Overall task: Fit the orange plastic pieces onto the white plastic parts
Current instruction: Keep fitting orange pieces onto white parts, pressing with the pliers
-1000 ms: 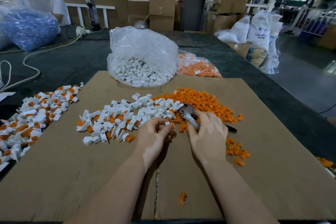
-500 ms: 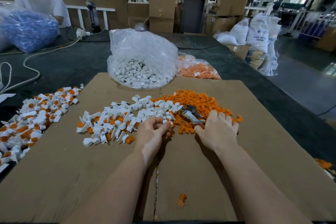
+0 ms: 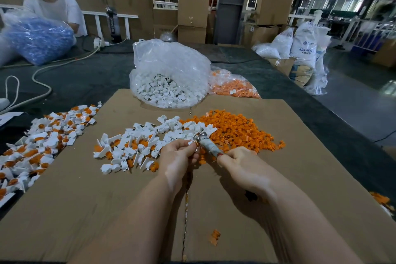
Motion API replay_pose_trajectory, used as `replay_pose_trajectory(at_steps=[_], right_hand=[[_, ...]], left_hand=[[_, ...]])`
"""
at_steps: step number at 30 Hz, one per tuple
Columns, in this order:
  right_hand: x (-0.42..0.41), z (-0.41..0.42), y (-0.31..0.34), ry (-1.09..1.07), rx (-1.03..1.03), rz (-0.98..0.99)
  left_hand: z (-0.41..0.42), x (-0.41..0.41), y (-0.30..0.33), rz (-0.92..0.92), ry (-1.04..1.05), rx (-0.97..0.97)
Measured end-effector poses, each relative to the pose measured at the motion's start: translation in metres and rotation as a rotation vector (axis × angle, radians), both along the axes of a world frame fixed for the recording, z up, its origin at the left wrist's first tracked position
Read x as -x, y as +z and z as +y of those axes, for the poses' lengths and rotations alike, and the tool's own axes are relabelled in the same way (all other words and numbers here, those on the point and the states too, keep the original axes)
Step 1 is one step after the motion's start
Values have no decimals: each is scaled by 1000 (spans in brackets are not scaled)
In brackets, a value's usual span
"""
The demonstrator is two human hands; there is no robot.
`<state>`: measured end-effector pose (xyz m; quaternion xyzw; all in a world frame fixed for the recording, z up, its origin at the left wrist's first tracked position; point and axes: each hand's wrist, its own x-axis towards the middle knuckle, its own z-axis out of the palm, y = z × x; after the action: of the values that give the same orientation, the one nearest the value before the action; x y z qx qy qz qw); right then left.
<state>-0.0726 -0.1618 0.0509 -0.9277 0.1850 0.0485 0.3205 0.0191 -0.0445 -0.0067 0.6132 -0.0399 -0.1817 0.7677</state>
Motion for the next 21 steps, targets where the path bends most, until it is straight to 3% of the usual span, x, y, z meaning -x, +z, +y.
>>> replay_pose_trajectory(at_steps=[11, 21], right_hand=[[7, 6, 12, 92, -81, 68], [3, 13, -1, 129, 39, 52]], left_hand=[[1, -3, -3, 10, 13, -20], [3, -5, -5, -8, 18, -33]])
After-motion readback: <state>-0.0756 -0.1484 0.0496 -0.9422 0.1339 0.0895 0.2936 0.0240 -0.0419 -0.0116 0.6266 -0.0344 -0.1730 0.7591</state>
